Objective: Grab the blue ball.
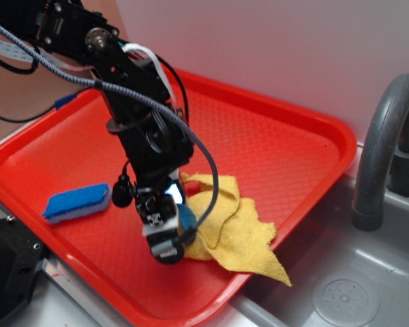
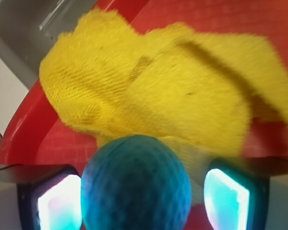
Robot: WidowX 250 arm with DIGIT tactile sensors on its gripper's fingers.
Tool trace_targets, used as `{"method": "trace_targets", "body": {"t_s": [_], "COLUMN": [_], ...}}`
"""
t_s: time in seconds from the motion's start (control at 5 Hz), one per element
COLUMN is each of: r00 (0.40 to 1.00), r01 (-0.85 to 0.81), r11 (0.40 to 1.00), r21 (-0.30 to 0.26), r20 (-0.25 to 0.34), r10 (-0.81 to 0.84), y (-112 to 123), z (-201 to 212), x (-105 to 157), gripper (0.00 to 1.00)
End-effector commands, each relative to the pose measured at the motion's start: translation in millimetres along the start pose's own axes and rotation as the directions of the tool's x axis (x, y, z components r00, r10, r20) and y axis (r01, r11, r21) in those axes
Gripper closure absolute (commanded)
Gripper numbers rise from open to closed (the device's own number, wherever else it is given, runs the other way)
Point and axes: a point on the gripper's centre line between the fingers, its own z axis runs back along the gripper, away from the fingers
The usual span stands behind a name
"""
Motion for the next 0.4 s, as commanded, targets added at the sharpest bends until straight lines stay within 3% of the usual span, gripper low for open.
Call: {"method": "trace_targets", "body": {"t_s": [0.0, 0.2], "r00": [1.0, 0.997], "r01": [-0.003, -0.07], "r11": [0.999, 0.994], "r21": [0.034, 0.08], "r20": [0.022, 0.032], "r10": [0.002, 0.068], "y": [-11, -7], "z": [4, 21], "x": [8, 8], "gripper": [1.0, 1.0]}}
